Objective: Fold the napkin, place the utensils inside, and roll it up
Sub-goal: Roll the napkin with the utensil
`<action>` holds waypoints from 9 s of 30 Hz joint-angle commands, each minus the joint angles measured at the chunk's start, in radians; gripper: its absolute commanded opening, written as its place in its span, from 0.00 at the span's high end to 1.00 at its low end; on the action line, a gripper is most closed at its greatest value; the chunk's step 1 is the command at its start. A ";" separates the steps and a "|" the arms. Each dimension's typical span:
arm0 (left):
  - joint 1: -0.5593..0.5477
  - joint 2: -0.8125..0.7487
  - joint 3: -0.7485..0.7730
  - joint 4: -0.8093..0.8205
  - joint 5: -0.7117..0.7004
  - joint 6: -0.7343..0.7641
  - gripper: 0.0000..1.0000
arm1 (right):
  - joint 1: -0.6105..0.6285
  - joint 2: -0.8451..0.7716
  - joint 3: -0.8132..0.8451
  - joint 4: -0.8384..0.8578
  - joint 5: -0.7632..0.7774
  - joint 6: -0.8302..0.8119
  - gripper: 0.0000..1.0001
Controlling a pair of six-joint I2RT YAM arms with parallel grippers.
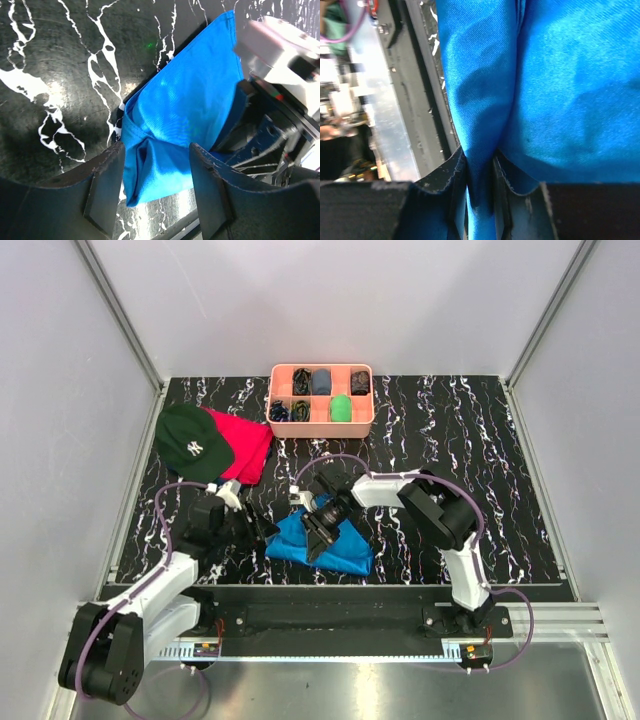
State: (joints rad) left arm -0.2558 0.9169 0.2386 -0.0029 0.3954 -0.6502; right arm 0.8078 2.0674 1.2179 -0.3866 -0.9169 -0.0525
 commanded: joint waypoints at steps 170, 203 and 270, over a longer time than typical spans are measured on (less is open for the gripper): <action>0.004 0.303 0.131 -0.117 -0.017 -0.005 1.00 | 0.297 -0.331 -0.138 0.155 0.938 -0.228 0.20; 0.004 0.134 0.185 -0.157 -0.113 0.038 0.40 | 0.131 -0.047 0.040 -0.175 0.426 -0.083 0.69; -0.059 0.425 0.188 -0.095 0.005 0.026 1.00 | 0.208 -0.351 -0.124 0.101 0.800 -0.167 0.17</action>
State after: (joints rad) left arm -0.3145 1.3048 0.4137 -0.0505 0.4580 -0.6552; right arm 1.0111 1.7237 1.1069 -0.3481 -0.2436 -0.1608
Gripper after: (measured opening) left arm 0.031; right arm 0.831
